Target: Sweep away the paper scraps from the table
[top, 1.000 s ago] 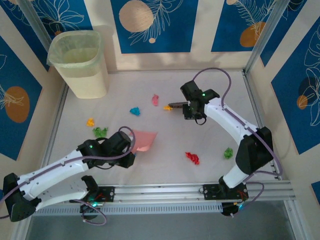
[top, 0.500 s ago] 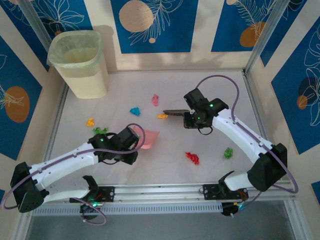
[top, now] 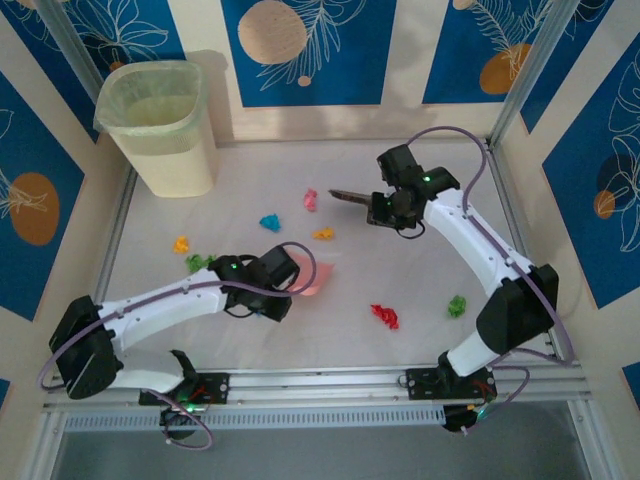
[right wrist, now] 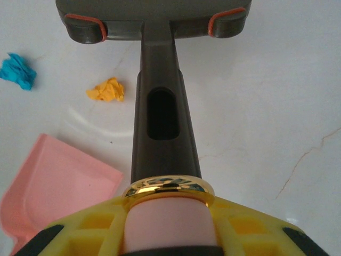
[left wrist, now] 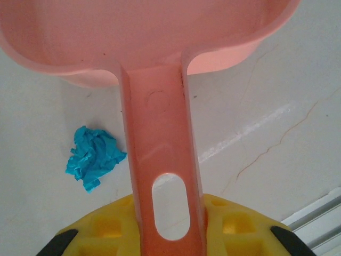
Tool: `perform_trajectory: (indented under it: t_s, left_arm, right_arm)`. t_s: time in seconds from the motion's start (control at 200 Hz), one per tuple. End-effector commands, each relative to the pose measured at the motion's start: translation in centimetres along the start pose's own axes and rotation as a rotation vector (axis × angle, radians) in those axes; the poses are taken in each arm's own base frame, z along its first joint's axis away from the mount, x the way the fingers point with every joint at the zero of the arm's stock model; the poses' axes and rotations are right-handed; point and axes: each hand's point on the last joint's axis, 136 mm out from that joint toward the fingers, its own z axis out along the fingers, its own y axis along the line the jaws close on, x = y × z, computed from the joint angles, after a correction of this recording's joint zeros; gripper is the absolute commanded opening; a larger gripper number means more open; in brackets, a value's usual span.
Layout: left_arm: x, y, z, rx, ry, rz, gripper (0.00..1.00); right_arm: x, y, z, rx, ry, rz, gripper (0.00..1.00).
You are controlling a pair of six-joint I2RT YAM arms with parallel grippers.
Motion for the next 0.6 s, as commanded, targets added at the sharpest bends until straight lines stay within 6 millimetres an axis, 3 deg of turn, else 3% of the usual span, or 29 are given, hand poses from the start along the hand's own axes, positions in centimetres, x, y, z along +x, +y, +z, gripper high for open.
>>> perform_trajectory:
  t_s: [0.0,0.22,0.595]
  left_arm:
    - [-1.0,-0.8,-0.1,0.018,-0.009,0.035,0.00]
    - [-0.9,-0.2,0.8,-0.024,0.011,0.027,0.00]
    - [-0.6,1.1,2.6,-0.090,-0.003,0.019,0.00]
  right_arm:
    - [1.2,0.9,0.0,0.019,0.057,-0.080,0.00]
    - [4.1,1.2,1.1,0.091,0.146,-0.211,0.00]
    - [9.2,1.7,0.0,0.082,0.216,-0.278,0.00]
